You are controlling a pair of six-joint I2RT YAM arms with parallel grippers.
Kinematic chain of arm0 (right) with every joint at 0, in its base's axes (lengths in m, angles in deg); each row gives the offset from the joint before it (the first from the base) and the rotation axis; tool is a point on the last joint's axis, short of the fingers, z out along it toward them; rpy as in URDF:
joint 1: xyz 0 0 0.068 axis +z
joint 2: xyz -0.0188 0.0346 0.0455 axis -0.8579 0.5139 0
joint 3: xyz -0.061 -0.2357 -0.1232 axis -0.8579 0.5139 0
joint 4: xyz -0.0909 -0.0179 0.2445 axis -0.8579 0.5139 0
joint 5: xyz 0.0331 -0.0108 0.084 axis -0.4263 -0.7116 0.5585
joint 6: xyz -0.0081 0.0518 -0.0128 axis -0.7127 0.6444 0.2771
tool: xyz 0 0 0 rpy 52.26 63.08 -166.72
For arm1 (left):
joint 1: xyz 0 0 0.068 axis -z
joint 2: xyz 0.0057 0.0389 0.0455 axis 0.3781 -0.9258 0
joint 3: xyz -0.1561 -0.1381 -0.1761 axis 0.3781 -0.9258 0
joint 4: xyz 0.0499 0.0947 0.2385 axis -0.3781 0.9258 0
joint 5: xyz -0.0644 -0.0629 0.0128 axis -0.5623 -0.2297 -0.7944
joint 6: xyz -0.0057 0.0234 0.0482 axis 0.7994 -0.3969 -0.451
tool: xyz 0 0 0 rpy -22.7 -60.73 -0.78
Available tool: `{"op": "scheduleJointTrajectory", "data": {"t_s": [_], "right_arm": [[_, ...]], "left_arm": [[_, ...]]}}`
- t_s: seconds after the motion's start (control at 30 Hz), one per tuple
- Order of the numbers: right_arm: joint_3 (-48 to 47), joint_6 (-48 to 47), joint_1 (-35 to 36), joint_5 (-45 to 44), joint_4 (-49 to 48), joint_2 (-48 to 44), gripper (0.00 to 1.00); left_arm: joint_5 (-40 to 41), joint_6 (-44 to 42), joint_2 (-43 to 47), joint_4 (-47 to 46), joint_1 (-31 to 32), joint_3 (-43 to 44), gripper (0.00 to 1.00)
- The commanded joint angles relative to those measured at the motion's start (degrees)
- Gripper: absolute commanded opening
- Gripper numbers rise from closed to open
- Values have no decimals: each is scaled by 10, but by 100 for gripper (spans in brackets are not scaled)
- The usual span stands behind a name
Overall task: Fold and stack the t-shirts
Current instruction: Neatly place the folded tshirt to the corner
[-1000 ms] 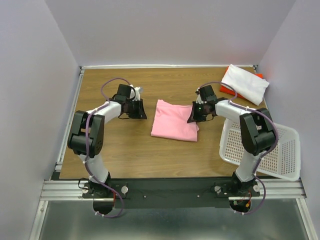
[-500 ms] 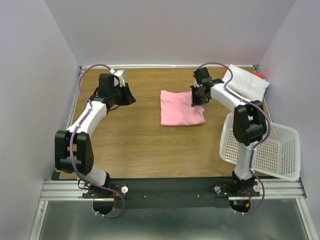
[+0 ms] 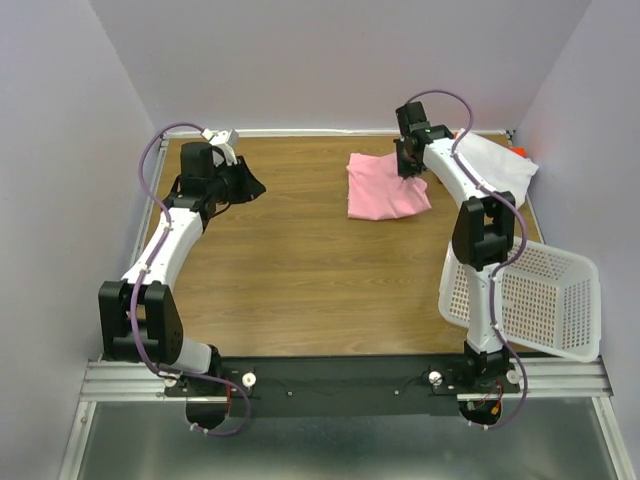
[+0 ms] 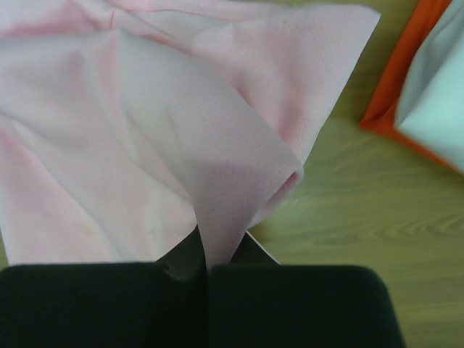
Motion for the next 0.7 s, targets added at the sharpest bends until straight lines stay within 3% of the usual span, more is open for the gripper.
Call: {"op": "scheduleJointTrajectory", "data": {"t_s": [0.0,0.13,0.33,0.67], "right_arm": [[-109,-35,-22,-68,36,63,0],[-190,-59,-35,-90,42,89,0],[-223,-69,-57,-94,41,101,0],[-268,-57,-117,-15,36,73,1]], "left_arm": [[-14,16,6,-22,-13,-3,29],[-1,28,-4,-28,-17,6,29],[8,47,-22,-35,-19,10,29],[14,80,-43,-63,-19,-2,29]]}}
